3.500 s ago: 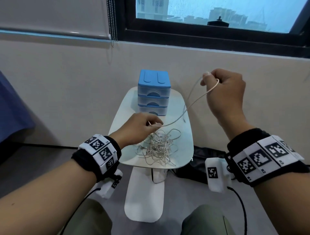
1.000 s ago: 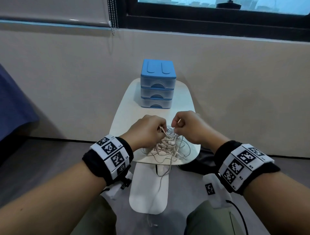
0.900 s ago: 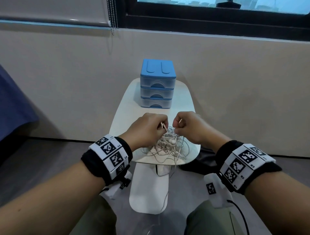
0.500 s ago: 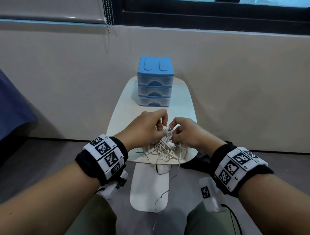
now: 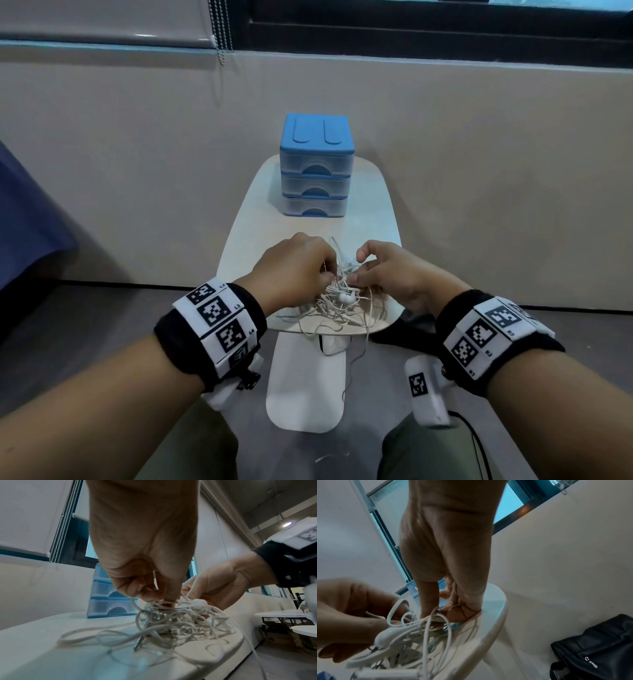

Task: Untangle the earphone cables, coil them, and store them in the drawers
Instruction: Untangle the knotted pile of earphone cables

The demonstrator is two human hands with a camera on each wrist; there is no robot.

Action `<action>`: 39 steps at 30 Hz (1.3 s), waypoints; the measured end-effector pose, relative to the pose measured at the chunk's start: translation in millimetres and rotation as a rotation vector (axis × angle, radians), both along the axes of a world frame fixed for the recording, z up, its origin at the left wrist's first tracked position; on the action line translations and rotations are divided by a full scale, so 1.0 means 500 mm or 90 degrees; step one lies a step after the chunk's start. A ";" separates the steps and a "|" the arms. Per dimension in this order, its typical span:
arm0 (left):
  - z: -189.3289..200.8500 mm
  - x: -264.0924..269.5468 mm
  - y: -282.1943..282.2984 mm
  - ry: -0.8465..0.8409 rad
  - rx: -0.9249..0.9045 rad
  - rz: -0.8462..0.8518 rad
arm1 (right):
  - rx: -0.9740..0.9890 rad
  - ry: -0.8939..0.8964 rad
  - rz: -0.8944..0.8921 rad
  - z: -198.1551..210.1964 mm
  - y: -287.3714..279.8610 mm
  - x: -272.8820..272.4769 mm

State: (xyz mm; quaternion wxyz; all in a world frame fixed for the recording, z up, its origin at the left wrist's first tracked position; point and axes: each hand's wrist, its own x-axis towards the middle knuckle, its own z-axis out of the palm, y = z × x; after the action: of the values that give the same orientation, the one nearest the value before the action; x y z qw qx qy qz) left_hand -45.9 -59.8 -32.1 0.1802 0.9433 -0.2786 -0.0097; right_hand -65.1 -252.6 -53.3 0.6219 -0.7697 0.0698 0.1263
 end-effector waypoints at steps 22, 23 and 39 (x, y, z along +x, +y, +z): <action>0.007 0.001 -0.017 0.059 0.008 -0.024 | -0.003 -0.073 -0.009 0.001 0.008 -0.006; 0.009 0.001 -0.015 0.058 0.003 -0.023 | -0.050 -0.122 -0.015 0.004 0.011 -0.004; 0.045 0.017 0.018 0.105 -0.130 -0.027 | -0.250 -0.309 0.027 0.023 0.026 -0.019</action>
State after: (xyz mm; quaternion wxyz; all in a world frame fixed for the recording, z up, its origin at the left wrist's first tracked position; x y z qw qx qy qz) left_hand -37.4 -50.8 -9.8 0.2974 0.9100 -0.2820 -0.0624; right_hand -74.5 -239.9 -41.5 0.4570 -0.8841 -0.0736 -0.0643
